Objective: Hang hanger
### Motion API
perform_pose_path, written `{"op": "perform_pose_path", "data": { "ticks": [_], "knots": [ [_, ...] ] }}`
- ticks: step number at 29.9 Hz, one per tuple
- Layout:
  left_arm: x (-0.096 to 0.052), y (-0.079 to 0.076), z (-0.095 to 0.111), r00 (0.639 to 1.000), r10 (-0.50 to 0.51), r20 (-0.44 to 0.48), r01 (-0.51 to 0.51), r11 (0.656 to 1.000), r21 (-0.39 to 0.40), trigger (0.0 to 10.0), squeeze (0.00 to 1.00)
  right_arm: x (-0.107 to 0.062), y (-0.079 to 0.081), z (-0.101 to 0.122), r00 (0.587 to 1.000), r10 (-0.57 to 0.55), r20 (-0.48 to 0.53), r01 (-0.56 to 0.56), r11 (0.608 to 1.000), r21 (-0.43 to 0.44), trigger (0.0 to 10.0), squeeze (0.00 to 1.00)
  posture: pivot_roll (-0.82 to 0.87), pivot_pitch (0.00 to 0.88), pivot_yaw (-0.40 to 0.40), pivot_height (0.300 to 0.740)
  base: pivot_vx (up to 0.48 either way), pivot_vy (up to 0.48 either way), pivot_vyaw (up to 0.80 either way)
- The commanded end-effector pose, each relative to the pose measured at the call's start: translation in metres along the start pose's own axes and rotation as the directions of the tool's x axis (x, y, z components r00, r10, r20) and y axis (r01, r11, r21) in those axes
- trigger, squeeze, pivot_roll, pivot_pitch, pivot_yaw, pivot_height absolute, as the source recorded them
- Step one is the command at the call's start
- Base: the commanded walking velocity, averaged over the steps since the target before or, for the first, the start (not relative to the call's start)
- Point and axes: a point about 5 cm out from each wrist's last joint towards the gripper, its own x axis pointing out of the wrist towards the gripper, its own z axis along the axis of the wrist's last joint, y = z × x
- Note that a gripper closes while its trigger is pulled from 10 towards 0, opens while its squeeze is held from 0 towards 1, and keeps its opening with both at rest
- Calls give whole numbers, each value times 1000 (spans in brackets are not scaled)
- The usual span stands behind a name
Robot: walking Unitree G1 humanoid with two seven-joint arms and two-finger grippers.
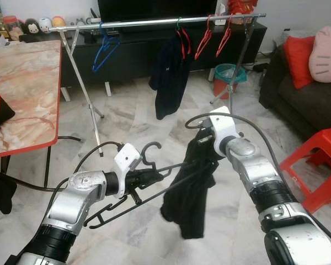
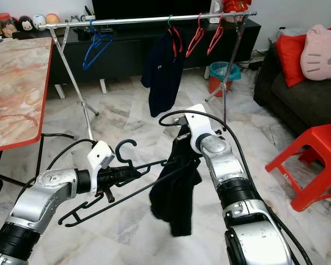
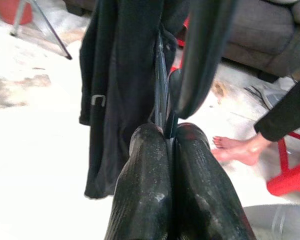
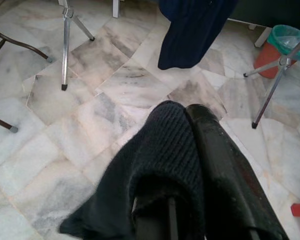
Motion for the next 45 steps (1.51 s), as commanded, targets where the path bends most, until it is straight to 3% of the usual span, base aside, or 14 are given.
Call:
{"op": "perform_pose_path", "data": {
  "ticks": [1, 19, 25, 28, 34, 45],
  "knots": [
    [2, 2, 10, 1000, 13, 25, -14, 999, 44, 10000, 0, -4, -3, 15, 999, -2, 51, 2, 1000, -15, 10000, 0, -155, 0, -45, 740, 0, 0, 0],
    [11, 12, 13, 988, 146, 43, -149, 988, 51, 10000, 0, -9, 3, 21, 999, -10, 38, 13, 997, -75, 10000, 0, -159, 0, -43, 740, 0, 0, 0],
    [11, 12, 13, 988, 146, 43, -149, 988, 51, 10000, 0, -9, 3, 21, 999, -10, 38, 13, 997, -75, 10000, 0, -159, 0, -43, 740, 0, 0, 0],
    [13, 21, 15, 971, 232, 53, -235, 971, 53, 10000, 0, -11, 7, 23, 999, -10, 41, 14, 994, -107, 10000, 0, -157, 0, -43, 740, 0, 0, 0],
    [16, 24, 14, 959, 280, 33, -282, 957, 69, 10000, 0, -15, 15, 33, 999, 8, 50, 2, 981, -194, 10000, 0, -158, 0, -41, 740, 0, 0, 0],
    [14, 34, 10, 933, 359, 6, -358, 930, 85, 10000, 0, -21, 11, 31, 998, -60, 32, 66, 975, -214, 10000, 0, -157, 0, -43, 740, 0, 0, 0]
  ]
}}
